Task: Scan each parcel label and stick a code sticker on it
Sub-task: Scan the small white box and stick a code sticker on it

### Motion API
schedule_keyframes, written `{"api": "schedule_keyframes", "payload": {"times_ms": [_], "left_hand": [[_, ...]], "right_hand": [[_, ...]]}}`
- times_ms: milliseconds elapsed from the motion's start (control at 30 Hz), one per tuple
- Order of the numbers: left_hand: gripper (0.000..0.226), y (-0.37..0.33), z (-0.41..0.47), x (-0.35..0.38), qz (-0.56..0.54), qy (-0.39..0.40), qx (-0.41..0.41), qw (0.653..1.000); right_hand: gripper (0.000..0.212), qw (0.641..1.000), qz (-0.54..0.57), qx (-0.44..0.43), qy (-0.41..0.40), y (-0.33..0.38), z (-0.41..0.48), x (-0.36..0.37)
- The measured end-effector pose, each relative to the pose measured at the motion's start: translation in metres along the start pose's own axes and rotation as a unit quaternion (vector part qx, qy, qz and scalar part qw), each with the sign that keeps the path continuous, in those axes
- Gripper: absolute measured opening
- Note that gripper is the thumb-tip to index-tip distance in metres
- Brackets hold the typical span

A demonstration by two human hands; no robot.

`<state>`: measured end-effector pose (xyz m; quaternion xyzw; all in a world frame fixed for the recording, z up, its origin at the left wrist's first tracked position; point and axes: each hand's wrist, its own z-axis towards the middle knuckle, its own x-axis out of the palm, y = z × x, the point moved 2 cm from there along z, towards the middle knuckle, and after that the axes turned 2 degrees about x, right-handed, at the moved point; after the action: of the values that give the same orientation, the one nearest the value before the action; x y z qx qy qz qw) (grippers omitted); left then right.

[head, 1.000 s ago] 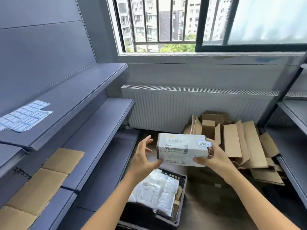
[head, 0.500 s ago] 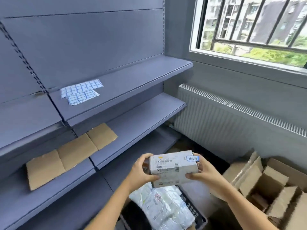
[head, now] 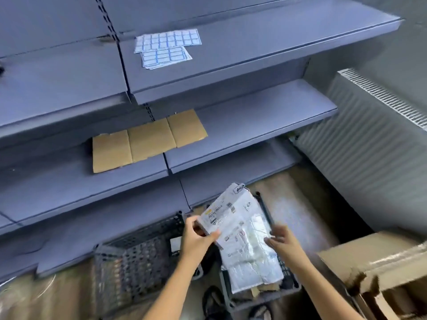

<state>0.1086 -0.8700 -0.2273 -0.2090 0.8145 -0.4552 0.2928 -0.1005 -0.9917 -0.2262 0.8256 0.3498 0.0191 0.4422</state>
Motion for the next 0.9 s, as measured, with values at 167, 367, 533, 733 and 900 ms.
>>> {"api": "schedule_keyframes", "payload": {"times_ms": [167, 367, 533, 733, 900], "left_hand": [[0.052, 0.083, 0.040, 0.045, -0.013, -0.026, -0.103, 0.994], [0.051, 0.177, 0.079, 0.109, -0.026, -0.006, -0.184, 0.983], [0.083, 0.242, 0.103, 0.158, -0.059, 0.019, -0.244, 0.968], [0.070, 0.283, 0.109, 0.223, -0.076, 0.089, -0.304, 0.945], [0.052, 0.301, 0.099, 0.258, -0.060, 0.106, -0.329, 0.936]], "right_hand": [[0.014, 0.995, -0.053, 0.079, 0.014, -0.065, 0.037, 0.025], [0.018, 0.987, -0.032, 0.160, 0.012, -0.159, 0.084, 0.050], [0.014, 0.975, -0.013, 0.218, 0.027, -0.228, 0.117, 0.068], [0.008, 0.969, 0.015, 0.245, -0.008, -0.268, 0.139, 0.068], [0.008, 0.968, 0.035, 0.246, -0.029, -0.282, 0.148, 0.065]]}}
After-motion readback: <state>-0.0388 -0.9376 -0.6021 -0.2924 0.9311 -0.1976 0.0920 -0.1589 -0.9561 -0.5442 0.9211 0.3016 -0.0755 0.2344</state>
